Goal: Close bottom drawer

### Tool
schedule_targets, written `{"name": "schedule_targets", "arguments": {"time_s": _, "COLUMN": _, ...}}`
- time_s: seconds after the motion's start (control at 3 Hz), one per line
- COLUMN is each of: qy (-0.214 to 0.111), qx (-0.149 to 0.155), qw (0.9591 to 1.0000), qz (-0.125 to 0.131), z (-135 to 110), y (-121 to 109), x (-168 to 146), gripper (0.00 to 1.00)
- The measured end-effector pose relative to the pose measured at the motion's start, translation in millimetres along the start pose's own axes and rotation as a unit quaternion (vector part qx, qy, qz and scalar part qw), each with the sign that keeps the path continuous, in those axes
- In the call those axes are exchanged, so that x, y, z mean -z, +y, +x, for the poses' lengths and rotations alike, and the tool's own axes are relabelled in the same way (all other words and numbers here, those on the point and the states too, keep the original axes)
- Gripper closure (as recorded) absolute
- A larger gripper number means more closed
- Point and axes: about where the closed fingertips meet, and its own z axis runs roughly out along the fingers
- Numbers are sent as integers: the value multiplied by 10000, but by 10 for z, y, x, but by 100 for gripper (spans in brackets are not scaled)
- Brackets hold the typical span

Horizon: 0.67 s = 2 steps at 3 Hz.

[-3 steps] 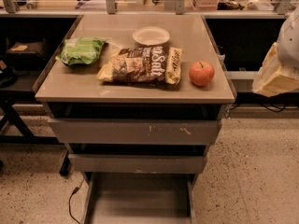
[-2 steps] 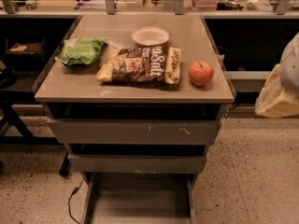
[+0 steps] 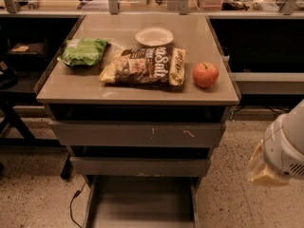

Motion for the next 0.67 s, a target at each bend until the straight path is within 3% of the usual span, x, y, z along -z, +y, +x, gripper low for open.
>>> {"name": "schedule_targets", "arguments": {"time_s": 0.67, "qy": 11, "qx": 18, "qw": 9996, "qz": -268, "z": 42, "y": 152, "x": -234, "gripper": 100}}
